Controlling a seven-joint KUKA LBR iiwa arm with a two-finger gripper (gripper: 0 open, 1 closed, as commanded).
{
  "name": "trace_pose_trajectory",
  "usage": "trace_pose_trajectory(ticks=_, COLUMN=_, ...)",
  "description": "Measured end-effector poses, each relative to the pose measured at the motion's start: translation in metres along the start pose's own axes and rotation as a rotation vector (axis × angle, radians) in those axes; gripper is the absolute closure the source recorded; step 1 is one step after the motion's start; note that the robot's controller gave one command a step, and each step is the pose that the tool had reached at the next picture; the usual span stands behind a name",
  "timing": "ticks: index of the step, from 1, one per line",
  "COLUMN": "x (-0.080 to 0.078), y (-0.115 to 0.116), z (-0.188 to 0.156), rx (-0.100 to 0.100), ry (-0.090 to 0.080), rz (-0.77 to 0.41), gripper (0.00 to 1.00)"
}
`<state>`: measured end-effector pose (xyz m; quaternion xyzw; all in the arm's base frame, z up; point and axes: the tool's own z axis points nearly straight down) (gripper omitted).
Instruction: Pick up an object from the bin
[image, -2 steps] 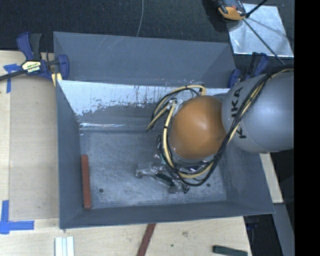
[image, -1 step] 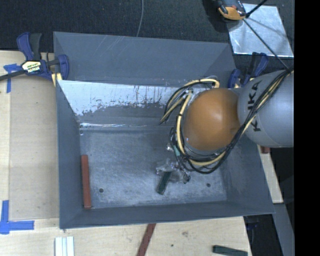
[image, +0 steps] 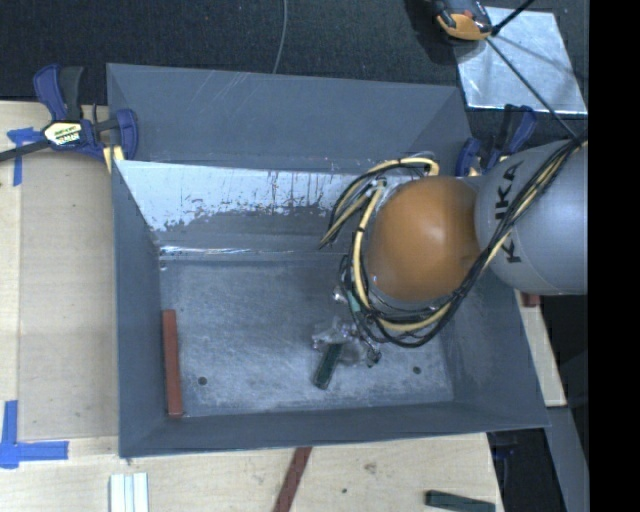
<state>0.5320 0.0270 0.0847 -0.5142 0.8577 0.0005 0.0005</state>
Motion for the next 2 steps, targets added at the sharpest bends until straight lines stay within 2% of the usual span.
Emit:
trace_pose_trajectory(ticks=1, x=0.0172, y=0.0008, z=-0.1788, rx=0.008, ry=-0.003, rz=-0.024, gripper=1.0)
trace_pose_trajectory(ticks=2, x=0.0174, y=0.0017, z=-0.1767, rx=0.003, ry=-0.002, rz=-0.024, gripper=1.0)
